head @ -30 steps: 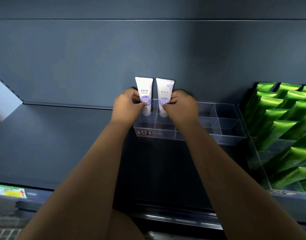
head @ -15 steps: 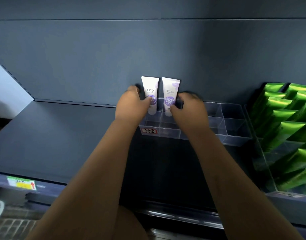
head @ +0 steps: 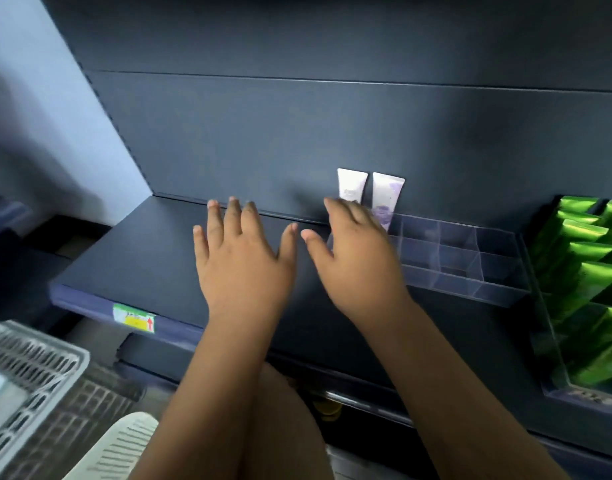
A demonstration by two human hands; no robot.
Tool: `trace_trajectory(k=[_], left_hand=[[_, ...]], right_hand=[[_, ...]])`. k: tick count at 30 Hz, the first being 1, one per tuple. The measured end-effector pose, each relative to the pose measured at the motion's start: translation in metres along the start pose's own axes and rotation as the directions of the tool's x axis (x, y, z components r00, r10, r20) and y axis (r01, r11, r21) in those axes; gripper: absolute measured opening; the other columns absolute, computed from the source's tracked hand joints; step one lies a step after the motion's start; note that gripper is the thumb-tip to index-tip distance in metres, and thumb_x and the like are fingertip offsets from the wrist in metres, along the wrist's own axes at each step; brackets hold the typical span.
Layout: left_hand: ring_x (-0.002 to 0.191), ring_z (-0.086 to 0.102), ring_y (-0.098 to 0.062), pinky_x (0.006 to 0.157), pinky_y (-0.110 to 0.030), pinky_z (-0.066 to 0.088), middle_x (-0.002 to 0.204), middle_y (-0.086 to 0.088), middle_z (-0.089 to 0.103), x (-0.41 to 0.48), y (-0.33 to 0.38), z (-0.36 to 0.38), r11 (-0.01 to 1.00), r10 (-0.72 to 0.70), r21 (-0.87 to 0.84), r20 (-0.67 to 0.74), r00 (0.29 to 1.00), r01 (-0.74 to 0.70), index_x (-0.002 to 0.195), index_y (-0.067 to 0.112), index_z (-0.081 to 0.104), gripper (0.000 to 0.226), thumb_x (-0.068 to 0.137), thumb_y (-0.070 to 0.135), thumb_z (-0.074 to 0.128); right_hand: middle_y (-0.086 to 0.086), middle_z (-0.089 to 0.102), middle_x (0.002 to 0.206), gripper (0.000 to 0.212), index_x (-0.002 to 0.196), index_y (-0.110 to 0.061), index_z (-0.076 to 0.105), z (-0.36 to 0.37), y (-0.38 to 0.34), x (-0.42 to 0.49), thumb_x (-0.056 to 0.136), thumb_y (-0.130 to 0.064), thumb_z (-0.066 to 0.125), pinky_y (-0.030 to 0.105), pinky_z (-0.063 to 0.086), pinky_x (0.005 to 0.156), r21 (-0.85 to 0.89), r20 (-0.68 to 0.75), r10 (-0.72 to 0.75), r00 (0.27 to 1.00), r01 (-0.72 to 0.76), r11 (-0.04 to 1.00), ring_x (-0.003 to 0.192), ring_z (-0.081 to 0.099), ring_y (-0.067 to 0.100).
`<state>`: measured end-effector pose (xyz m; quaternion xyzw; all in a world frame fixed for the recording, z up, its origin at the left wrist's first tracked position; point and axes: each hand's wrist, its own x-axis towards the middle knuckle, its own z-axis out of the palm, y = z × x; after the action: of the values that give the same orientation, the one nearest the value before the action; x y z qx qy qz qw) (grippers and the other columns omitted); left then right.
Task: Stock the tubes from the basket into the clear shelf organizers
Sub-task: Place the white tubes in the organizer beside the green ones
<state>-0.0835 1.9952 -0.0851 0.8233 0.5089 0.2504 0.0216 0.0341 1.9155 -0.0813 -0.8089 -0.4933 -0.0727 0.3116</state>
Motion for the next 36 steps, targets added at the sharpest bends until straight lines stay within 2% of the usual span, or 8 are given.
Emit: trace_trajectory(k=[4,7,15,19,22,27,30,36], left_hand=[[0.156,0.015,-0.027,0.124,-0.051,0.01,0.164,-0.005,0.032,-0.042,-0.059,-0.031,0.992,-0.102,0.074,0.002,0.995,0.101,0.155,0.014,0.037,0.083,0.095,0.07,0.024],[0.155,0.019,-0.028,0.124,-0.053,0.015,0.162,-0.006,0.037,-0.078,-0.125,-0.065,0.951,-0.263,0.155,-0.039,0.964,0.266,0.153,0.014,0.039,0.075,0.099,0.065,0.028],[0.154,0.019,-0.032,0.124,-0.053,0.014,0.162,-0.011,0.034,-0.189,-0.258,-0.089,0.786,-0.54,0.339,-0.028,0.841,0.516,0.153,0.009,0.036,0.077,0.099,0.063,0.025],[0.154,0.019,-0.03,0.125,-0.051,0.014,0.162,-0.009,0.036,-0.252,-0.305,-0.045,0.691,-0.705,0.361,0.147,0.694,0.626,0.151,0.01,0.038,0.071,0.1,0.06,0.031],[0.153,0.022,-0.028,0.125,-0.05,0.017,0.161,-0.006,0.038,-0.29,-0.335,-0.005,0.664,-0.748,0.356,0.289,0.598,0.658,0.15,0.014,0.04,0.066,0.101,0.058,0.035],[0.15,0.03,-0.028,0.123,-0.047,0.024,0.157,-0.007,0.042,-0.326,-0.37,0.06,0.57,-0.801,0.379,0.455,0.39,0.729,0.146,0.014,0.045,0.064,0.099,0.057,0.041],[0.14,0.043,-0.032,0.114,-0.048,0.036,0.147,-0.008,0.052,-0.339,-0.391,0.093,0.491,-0.812,0.381,0.525,0.254,0.783,0.138,0.014,0.052,0.062,0.094,0.058,0.047],[0.115,0.06,-0.035,0.101,-0.044,0.05,0.122,-0.014,0.066,-0.379,-0.442,0.166,0.17,-0.835,0.354,0.547,-0.056,0.92,0.117,0.016,0.061,0.071,0.068,0.062,0.039]], right_hand=[[0.009,0.047,0.151,0.058,0.146,-0.01,0.045,0.012,-0.064,-0.015,0.1,-0.045,0.046,0.045,0.035,0.116,-0.063,0.056,-0.225,0.973,0.228,0.972,0.141,0.042,0.03],[0.012,0.045,0.151,0.055,0.145,-0.007,0.045,0.033,-0.124,-0.035,0.101,-0.04,0.043,0.044,0.04,0.112,0.056,0.113,-0.373,0.921,0.369,0.928,0.135,0.046,0.031],[0.011,0.056,0.129,0.044,0.132,-0.008,0.054,0.129,-0.238,-0.145,0.098,-0.036,0.048,0.044,0.044,0.103,0.297,0.336,-0.642,0.69,0.569,0.767,0.122,0.052,0.033],[0.014,0.058,0.133,0.055,0.143,-0.006,0.047,0.198,-0.22,-0.194,0.101,-0.041,0.045,0.044,0.047,0.099,0.258,0.691,-0.544,0.477,0.54,0.801,0.117,0.056,0.035],[0.011,0.062,0.121,0.041,0.128,-0.011,0.056,0.231,-0.207,-0.209,0.101,-0.038,0.044,0.043,0.053,0.087,0.242,0.831,-0.438,0.343,0.487,0.839,0.108,0.061,0.033],[0.006,0.063,0.105,0.028,0.115,-0.012,0.06,0.283,-0.203,-0.218,0.104,-0.029,0.041,0.034,0.043,0.071,0.139,0.941,-0.225,0.251,0.321,0.937,0.09,0.059,0.026],[0.007,0.064,0.106,0.022,0.113,-0.01,0.062,0.317,-0.197,-0.229,0.1,-0.021,0.048,0.033,0.048,0.074,0.034,0.981,-0.081,0.176,0.254,0.967,0.091,0.061,0.027],[0.013,0.062,0.123,0.026,0.118,-0.006,0.062,0.385,-0.193,-0.264,0.1,-0.013,0.044,0.029,0.047,0.064,-0.09,0.994,0.08,0.075,0.143,0.986,0.096,0.065,0.033]])
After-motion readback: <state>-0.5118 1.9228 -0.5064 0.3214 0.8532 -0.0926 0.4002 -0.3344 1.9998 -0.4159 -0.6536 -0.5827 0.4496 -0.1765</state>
